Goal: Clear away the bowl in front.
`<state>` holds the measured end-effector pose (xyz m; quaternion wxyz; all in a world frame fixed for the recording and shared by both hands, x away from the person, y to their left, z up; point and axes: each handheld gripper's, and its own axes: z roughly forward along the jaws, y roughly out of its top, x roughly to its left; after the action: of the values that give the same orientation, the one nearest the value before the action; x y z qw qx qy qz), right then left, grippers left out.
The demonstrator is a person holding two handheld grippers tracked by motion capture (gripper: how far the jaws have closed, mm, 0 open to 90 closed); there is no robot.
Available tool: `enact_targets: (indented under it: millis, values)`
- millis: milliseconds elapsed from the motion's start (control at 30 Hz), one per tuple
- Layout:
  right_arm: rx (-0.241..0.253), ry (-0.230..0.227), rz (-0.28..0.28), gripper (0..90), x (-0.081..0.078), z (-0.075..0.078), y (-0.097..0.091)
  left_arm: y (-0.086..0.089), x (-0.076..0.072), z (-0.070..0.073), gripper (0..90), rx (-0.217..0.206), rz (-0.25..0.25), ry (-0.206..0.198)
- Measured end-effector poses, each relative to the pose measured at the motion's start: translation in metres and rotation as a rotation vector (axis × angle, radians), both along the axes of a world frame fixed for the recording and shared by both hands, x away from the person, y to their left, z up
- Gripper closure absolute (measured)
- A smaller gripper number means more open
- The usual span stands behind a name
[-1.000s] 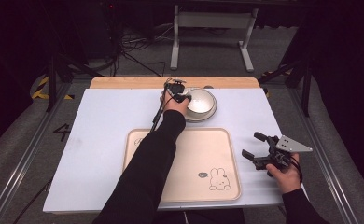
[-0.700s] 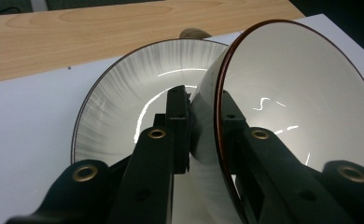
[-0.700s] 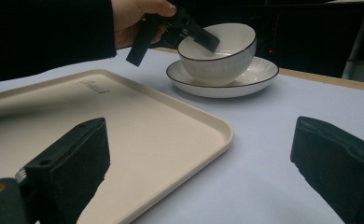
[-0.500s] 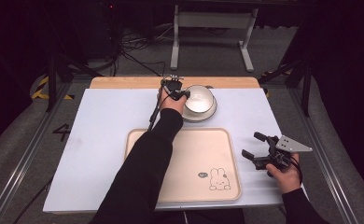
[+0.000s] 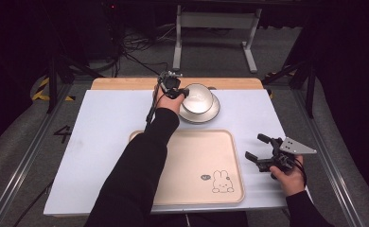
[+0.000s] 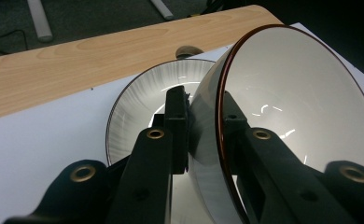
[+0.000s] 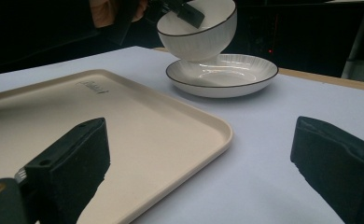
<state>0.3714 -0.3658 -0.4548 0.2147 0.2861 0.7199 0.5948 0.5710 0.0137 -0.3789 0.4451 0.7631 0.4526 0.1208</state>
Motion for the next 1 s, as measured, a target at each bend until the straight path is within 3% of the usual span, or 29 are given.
enact_targets:
  millis: [267, 767, 1000]
  values:
    - [-0.001, 0.0, -0.001, 5.1, 0.0, 0.0, 0.0, 0.01, -0.009, 0.006, 79.5, -0.01, -0.025, -0.007]
    - [-0.006, 0.002, -0.002, 5.1, 0.0, 0.0, 0.0, 0.032, -0.036, 0.025, 79.7, 0.024, -0.101, -0.037]
    - [-0.011, 0.003, -0.003, 5.1, 0.0, 0.0, 0.001, 0.046, -0.049, 0.033, 79.7, 0.017, -0.156, -0.021]
